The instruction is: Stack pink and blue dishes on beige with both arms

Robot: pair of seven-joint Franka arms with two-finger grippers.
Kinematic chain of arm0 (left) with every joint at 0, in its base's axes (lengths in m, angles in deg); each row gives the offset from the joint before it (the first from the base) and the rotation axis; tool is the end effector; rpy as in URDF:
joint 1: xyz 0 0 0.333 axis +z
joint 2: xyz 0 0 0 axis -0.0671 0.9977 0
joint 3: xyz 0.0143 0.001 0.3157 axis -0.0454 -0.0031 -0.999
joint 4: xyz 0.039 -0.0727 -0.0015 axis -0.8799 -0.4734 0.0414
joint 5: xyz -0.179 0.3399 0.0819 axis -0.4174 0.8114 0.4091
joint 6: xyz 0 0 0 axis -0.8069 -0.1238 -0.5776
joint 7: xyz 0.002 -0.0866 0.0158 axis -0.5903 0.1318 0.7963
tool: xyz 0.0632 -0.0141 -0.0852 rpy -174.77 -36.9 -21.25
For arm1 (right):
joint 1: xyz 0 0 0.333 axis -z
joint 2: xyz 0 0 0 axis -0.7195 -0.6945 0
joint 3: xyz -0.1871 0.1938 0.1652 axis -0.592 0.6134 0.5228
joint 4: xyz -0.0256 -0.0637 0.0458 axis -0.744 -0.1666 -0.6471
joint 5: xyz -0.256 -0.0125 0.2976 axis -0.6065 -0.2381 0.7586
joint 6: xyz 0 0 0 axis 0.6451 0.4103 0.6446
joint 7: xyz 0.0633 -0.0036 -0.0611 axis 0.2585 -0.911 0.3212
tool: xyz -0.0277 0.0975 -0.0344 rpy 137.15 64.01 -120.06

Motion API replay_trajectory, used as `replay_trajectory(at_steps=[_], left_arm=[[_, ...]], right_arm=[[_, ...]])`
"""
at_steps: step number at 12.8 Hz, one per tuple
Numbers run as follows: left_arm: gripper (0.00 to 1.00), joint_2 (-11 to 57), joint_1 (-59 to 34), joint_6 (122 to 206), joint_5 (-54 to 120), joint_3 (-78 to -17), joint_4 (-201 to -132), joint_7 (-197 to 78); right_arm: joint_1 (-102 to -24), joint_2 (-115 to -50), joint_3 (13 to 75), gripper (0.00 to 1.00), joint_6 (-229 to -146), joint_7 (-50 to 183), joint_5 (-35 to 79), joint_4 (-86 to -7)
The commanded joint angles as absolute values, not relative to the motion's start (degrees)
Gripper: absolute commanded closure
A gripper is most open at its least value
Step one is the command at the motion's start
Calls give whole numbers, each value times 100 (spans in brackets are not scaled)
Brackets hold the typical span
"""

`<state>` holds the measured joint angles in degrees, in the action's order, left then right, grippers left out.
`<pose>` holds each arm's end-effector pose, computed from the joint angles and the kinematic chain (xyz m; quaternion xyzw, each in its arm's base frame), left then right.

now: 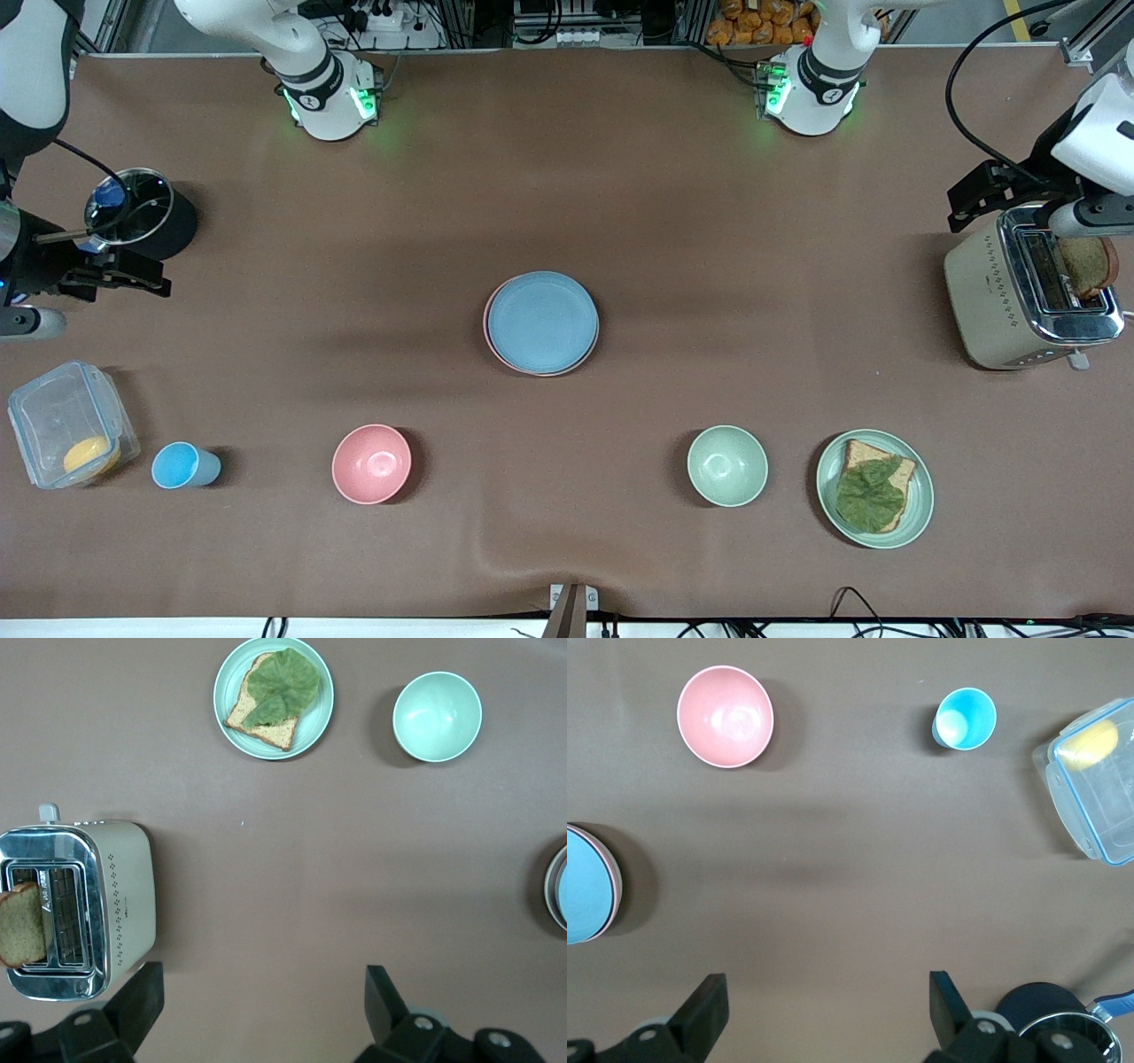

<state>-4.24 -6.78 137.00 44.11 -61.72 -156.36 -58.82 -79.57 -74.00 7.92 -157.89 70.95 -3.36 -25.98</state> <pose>0.5423 -0.0610 0.6444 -0.9996 -0.0022 -0.0193 0.0184 0.6126 -0.0039 0.5873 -0.9988 -0.0251 0.0377 0.0191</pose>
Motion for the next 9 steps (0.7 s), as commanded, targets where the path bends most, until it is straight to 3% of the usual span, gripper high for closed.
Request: replay_trajectory(at_steps=[1,4,9], left_arm=[[0,-428,-675,13644,4478,-6163,-15594,-6003],[0,-428,-658,13626,4451,-6163,-15611,-6003],[0,-410,-657,13626,4442,-6172,-15611,-6003]], right_arm=[[-7332,-7150,1505,0,-15765,6985,-448,-2595],[-5748,-6754,3457,0,-15765,6626,-993,-2753],[-4260,-6472,4946,0,-15863,6607,-1107,-3071]])
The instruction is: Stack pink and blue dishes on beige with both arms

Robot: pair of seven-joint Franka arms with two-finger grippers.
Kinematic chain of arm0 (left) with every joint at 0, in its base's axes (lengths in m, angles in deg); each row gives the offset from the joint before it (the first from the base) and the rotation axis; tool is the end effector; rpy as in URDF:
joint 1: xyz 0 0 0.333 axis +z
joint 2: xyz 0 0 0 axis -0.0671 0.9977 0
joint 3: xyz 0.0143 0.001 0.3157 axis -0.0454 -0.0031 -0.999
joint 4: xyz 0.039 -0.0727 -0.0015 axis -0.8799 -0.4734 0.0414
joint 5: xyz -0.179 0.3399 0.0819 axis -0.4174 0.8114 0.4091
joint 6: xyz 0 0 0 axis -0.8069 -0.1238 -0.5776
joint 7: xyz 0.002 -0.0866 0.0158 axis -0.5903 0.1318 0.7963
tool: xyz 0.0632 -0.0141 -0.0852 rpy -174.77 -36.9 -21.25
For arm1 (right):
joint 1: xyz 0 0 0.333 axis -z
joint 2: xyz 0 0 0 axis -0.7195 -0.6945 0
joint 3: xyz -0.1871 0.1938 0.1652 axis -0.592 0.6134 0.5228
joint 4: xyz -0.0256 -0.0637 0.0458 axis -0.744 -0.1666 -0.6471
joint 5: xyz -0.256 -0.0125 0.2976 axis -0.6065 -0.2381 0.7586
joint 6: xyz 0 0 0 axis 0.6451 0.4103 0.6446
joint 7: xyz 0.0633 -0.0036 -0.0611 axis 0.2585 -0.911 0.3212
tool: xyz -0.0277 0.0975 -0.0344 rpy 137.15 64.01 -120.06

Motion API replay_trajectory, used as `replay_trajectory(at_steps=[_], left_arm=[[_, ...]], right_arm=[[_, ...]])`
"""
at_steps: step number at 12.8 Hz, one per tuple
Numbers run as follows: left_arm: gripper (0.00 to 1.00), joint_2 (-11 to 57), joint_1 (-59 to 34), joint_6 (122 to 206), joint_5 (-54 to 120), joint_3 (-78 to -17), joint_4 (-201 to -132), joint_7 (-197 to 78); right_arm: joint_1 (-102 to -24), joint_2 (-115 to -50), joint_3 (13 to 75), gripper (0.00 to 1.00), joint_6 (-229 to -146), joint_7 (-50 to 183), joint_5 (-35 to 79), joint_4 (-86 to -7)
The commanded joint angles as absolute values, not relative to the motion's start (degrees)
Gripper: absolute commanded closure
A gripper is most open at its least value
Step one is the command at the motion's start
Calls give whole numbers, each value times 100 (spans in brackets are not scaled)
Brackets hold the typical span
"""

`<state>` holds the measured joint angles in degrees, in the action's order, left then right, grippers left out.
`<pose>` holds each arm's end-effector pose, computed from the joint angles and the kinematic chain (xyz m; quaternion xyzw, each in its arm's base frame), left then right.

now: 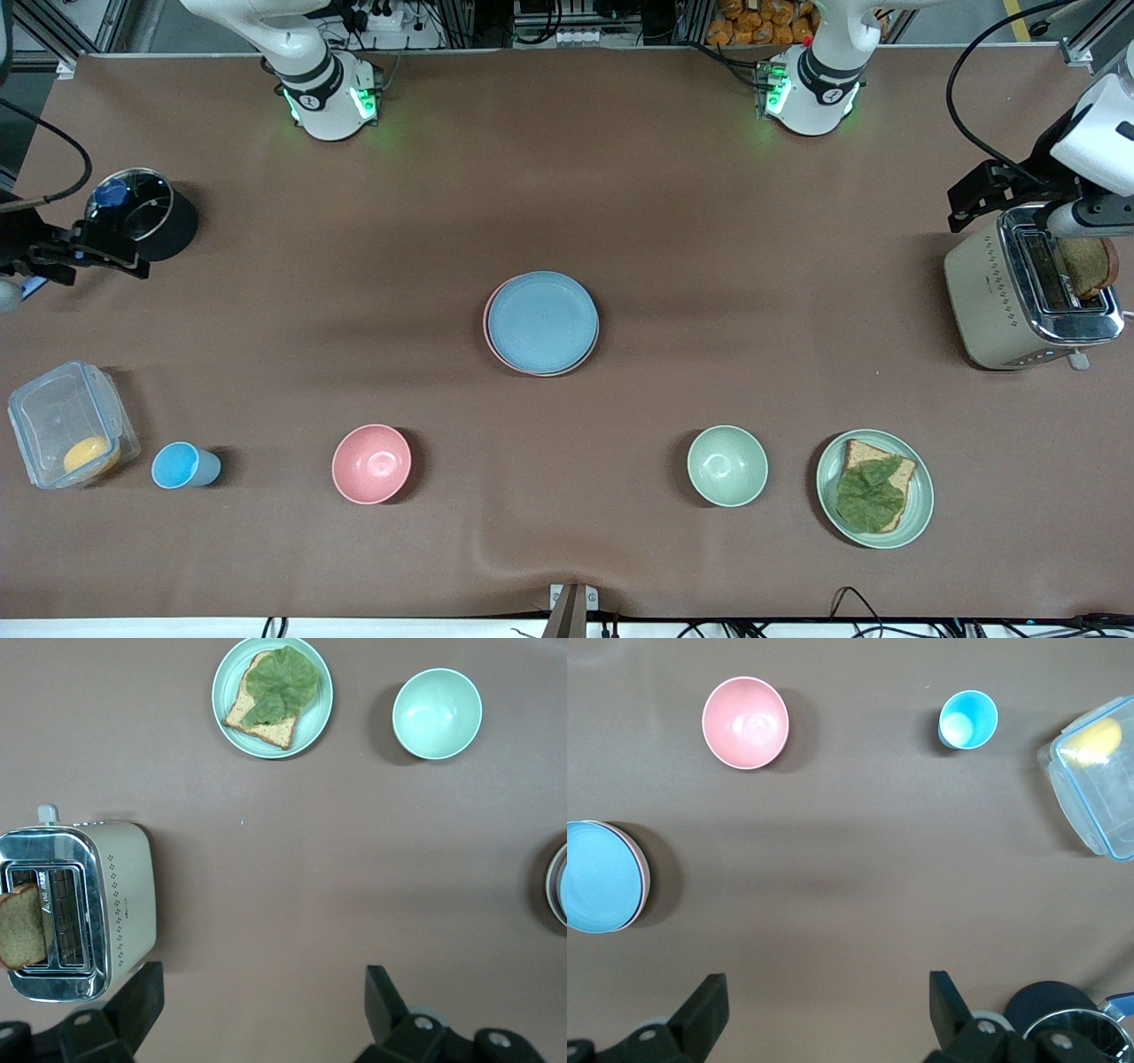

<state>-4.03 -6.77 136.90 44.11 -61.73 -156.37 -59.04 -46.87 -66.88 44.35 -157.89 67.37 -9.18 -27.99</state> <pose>0.5433 -0.0608 0.6422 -0.9997 -0.0004 -0.0165 0.0186 0.5913 -0.0273 0.6128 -0.9984 -0.0198 0.0239 0.0476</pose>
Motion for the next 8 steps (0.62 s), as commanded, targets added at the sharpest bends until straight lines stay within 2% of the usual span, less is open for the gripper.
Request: replay_trajectory(at_steps=[1,5,8], left_arm=[[0,-401,-666,13626,4442,-6181,-15577,-6003],[0,-392,-675,13617,4425,-6155,-15550,-5950],[0,-392,-728,13608,4425,-6146,-15550,-5976]], right_arm=[[-4267,-6472,4965,0,-15801,6590,-1168,-3053],[-4276,-6324,4965,0,-15765,6405,-1511,-3192],[-4294,-5989,4982,0,-15958,6178,-1740,-3729]])
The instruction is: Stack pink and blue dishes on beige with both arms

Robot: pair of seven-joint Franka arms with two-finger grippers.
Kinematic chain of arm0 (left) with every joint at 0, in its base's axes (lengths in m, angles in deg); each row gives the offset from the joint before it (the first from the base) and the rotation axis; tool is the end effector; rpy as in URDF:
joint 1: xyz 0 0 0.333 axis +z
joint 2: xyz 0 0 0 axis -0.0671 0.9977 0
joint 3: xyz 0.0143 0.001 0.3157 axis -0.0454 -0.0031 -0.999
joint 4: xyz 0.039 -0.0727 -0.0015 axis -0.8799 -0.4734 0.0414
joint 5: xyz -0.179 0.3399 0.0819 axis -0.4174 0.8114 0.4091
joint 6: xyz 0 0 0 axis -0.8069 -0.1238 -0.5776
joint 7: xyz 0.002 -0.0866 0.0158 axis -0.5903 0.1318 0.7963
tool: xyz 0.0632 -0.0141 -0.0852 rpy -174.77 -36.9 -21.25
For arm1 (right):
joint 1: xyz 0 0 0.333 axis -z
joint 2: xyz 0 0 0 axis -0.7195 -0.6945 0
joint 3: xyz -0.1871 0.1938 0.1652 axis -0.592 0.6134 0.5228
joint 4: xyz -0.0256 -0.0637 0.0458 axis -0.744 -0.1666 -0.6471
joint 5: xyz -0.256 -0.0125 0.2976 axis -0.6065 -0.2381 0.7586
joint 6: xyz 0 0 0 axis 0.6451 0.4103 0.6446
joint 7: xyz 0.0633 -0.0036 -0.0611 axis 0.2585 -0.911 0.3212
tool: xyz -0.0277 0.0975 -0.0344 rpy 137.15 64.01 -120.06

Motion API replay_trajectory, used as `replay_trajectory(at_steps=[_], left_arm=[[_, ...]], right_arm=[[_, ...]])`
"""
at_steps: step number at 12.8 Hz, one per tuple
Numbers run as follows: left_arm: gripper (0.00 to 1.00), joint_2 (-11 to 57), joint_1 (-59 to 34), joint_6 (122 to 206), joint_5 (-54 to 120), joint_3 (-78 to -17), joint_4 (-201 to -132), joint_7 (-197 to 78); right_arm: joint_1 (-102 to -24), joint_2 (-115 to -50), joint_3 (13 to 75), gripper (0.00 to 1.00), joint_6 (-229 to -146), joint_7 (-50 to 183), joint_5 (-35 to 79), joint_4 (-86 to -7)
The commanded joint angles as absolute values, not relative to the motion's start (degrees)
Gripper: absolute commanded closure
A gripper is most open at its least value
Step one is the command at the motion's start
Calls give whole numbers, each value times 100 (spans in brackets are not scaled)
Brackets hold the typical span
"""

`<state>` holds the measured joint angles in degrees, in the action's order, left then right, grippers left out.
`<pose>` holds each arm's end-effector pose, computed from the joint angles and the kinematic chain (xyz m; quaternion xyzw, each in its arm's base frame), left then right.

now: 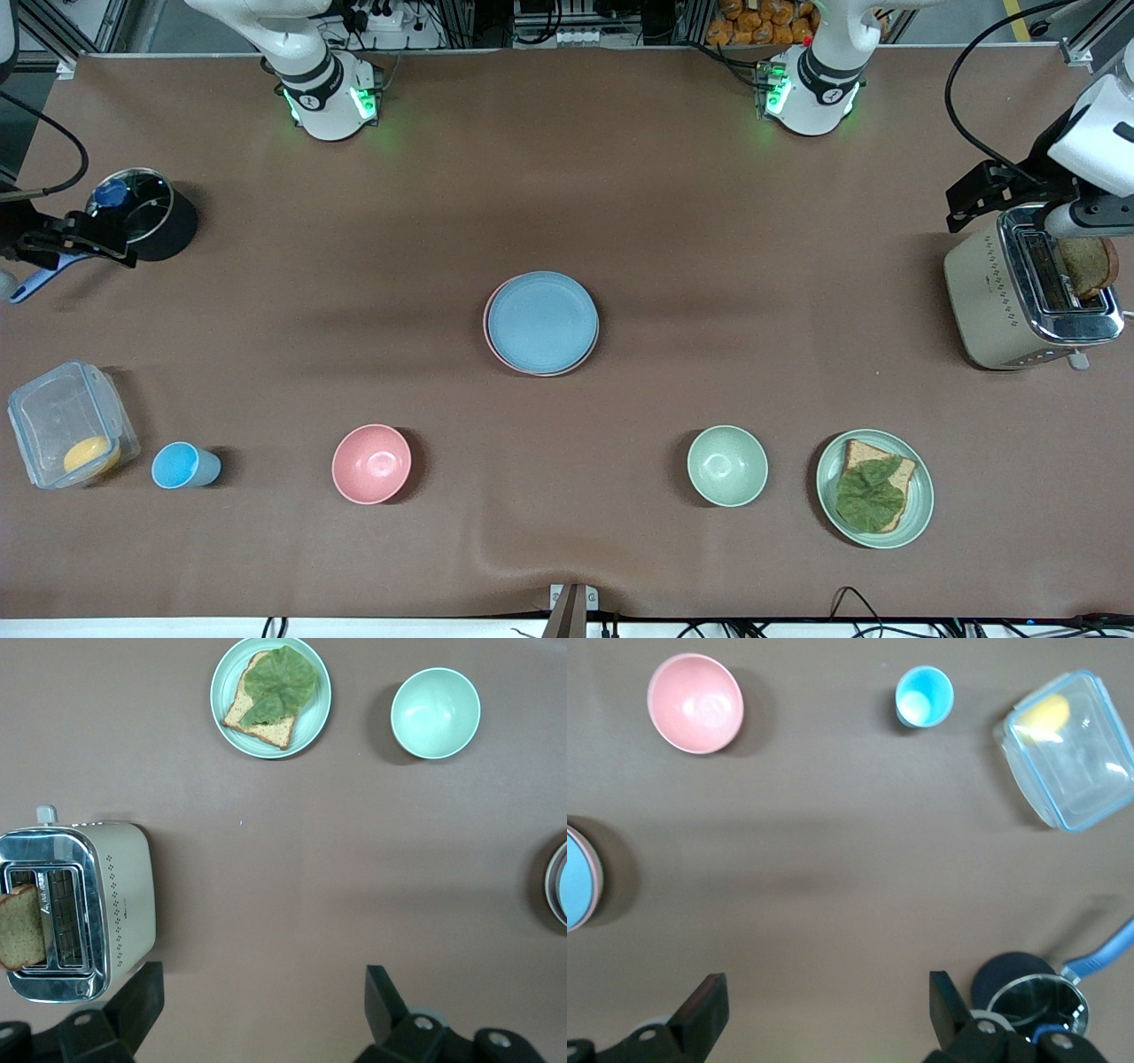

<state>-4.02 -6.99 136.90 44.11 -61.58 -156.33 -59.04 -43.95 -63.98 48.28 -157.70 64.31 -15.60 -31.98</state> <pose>0.5430 -0.0644 0.6424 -0.9997 0.0028 -0.0168 0.0185 0.5748 -0.0323 0.6090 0.9992 -0.0010 -0.0397 0.0030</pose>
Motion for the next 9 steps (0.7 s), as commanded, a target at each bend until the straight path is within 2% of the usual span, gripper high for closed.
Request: replay_trajectory(at_steps=[1,6,9], left_arm=[[0,-392,-745,13565,4416,-6146,-15550,-5985],[0,-375,-684,13521,4214,-6172,-15567,-6011],[0,-366,-675,13529,4240,-6172,-15567,-6003]], right_arm=[[-4337,-6006,4982,0,-16020,6168,-1740,-3730],[-4759,-6024,4974,0,-16108,5678,-1766,-3765],[-4742,-6041,4965,0,-16108,5702,-1775,-3765]])
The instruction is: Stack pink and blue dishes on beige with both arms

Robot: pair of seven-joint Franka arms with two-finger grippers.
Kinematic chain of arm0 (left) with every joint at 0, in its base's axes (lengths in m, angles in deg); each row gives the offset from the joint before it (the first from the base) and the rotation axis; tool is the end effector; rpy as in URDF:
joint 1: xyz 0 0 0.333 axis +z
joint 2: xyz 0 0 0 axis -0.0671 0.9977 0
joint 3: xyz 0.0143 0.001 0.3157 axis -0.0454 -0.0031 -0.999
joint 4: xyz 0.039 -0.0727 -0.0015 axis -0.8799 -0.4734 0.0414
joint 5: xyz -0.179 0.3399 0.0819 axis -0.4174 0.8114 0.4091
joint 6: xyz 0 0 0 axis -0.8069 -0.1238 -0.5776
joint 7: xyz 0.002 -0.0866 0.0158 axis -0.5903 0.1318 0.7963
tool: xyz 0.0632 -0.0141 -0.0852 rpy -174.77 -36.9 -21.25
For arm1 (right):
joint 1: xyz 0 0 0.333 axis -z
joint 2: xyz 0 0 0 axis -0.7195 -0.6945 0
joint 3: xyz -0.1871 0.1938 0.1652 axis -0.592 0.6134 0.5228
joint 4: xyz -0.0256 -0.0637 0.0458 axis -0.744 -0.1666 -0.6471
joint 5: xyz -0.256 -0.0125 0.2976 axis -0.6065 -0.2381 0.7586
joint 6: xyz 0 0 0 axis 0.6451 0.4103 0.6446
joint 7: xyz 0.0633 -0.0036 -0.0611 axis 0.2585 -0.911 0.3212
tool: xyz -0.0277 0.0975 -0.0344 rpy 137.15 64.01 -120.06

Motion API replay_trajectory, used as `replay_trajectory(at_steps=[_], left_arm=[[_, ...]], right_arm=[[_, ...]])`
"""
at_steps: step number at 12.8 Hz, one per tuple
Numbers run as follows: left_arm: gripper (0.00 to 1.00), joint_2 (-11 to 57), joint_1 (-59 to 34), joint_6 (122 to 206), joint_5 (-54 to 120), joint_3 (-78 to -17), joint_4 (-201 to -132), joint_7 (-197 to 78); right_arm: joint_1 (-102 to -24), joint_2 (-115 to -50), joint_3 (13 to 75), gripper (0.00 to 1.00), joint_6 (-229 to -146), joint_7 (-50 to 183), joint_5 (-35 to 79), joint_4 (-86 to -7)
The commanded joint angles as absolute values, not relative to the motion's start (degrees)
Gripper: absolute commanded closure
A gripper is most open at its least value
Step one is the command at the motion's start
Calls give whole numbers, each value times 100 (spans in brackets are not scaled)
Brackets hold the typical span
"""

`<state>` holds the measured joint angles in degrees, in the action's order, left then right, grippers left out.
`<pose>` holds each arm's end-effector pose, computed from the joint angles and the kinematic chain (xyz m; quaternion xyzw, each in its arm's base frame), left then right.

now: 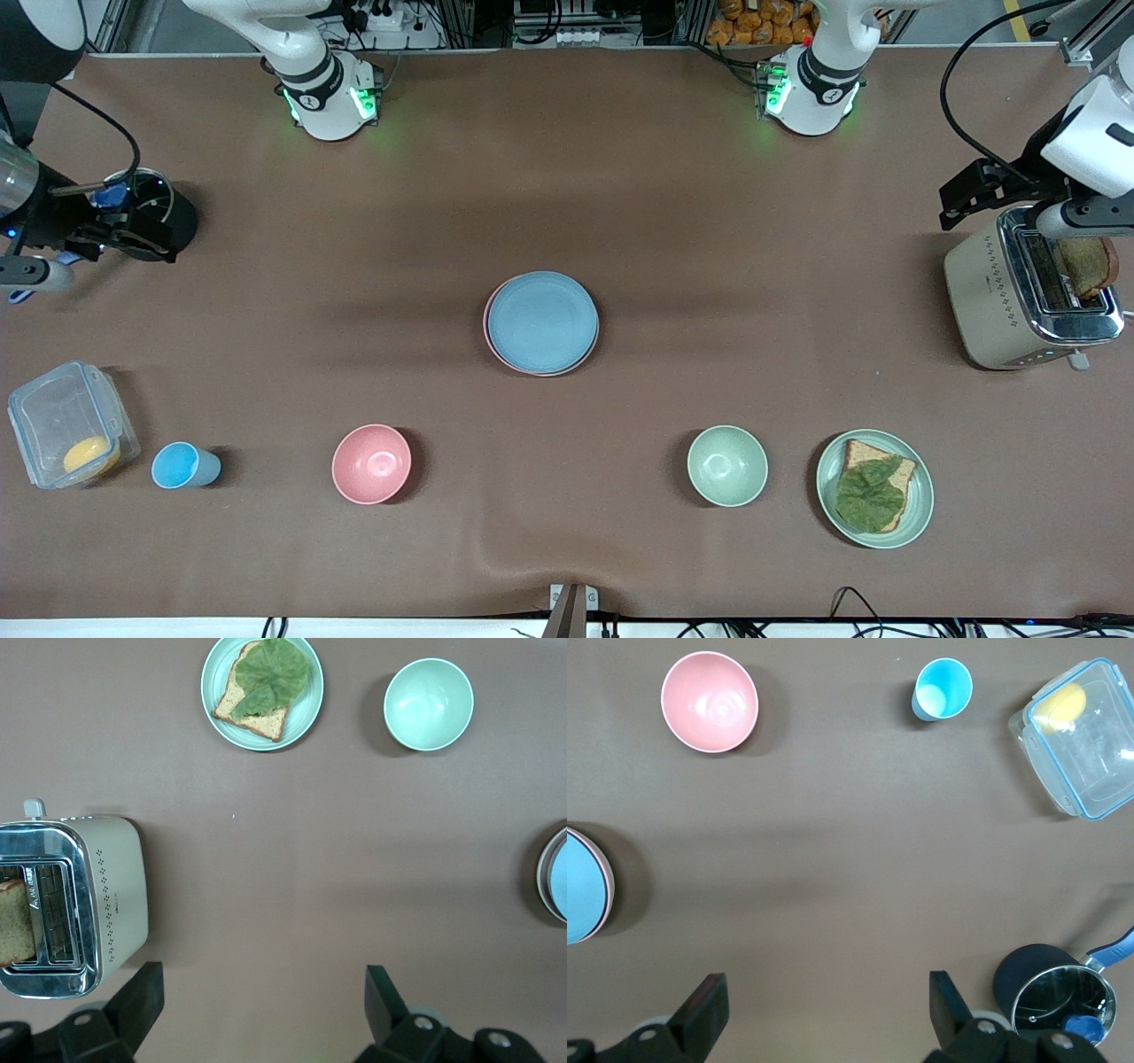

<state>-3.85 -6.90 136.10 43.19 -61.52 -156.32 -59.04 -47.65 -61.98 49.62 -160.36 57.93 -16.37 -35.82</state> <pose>0.5422 -0.0656 0.6396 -0.9999 0.0027 -0.0075 0.0115 0.5688 0.0160 0.6016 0.9993 -0.0126 -0.0319 0.0123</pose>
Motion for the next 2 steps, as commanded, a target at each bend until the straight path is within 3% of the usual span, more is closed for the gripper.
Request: replay_trajectory(at_steps=[1,2], left_arm=[[0,-340,-684,13529,4240,-6172,-15567,-6003],[0,-340,-684,13521,4240,-6172,-15567,-6003]], right_arm=[[-4733,-6042,4965,0,-16108,5711,-1775,-3773],[-4733,-6042,4965,0,-16108,5711,-1775,-3774]])
